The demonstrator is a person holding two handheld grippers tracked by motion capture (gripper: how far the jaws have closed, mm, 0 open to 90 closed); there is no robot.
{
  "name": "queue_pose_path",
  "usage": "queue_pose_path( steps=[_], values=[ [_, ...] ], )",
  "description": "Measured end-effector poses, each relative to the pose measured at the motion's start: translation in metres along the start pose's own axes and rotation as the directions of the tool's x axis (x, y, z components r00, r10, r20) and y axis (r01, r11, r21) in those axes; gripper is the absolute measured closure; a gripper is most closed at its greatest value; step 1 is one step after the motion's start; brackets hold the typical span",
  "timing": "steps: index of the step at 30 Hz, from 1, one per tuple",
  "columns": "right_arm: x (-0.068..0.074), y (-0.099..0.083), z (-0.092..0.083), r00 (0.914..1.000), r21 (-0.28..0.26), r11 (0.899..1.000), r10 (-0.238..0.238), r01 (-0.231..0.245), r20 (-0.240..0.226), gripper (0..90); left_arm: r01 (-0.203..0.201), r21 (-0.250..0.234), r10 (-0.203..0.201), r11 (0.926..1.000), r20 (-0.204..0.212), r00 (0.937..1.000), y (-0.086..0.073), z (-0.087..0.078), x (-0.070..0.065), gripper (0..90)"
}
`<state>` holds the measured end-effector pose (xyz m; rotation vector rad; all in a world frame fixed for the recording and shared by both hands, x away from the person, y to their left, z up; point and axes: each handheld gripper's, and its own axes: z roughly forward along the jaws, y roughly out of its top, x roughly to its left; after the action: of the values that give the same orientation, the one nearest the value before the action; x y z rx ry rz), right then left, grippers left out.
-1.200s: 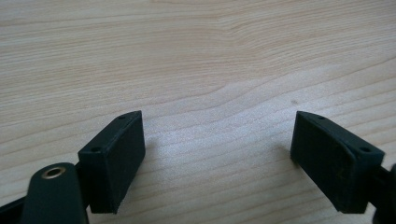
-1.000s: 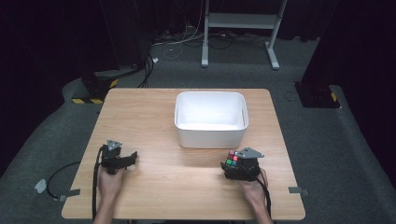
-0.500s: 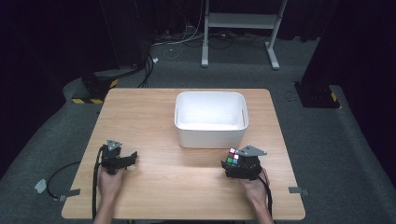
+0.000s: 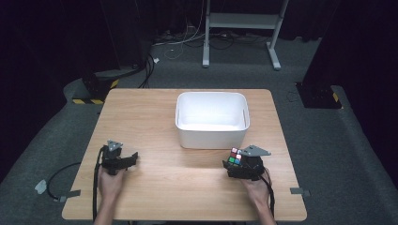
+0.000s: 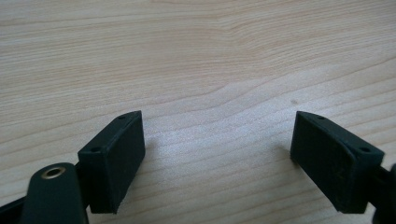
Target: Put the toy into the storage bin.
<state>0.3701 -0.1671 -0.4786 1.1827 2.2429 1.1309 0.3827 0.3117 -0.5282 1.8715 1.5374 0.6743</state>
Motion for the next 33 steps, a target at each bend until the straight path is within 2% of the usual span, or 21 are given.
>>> queue_pose_path(
  steps=[5, 7, 15, 17, 33],
  values=[
    [0.001, 0.002, -0.001, 1.0, 0.012, 1.0, 0.002, -0.002, -0.007, 14.9, 0.0, 0.0, 0.0, 1.0, 0.0, 1.0, 0.0, 0.0, 0.0, 17.9],
    [0.003, 0.004, -0.004, 0.9998, 0.009, 1.0, -0.017, 0.017, -0.007, 14.9, 0.0, 0.001, 0.0, 1.0, 0.0, 1.0, 0.0, 0.0, 0.0, 18.0],
    [0.004, 0.012, -0.01, 0.9994, 0.012, 1.0, -0.025, 0.026, -0.022, 14.9, -0.001, 0.001, 0.001, 1.0, 0.0, 1.0, 0.0, 0.0, 0.0, 18.0],
    [0.005, 0.014, -0.013, 0.999, 0.011, 0.999, -0.039, 0.04, -0.023, 14.9, 0.0, 0.0, 0.0, 1.0, 0.0, 1.0, 0.0, 0.0, 0.0, 18.0],
    [0.002, 0.027, -0.022, 0.9972, 0.016, 0.999, -0.049, 0.05, -0.057, 14.9, -0.001, 0.001, 0.001, 1.0, 0.0, 1.0, 0.0, 0.0, 0.0, 18.0]
  ],
)
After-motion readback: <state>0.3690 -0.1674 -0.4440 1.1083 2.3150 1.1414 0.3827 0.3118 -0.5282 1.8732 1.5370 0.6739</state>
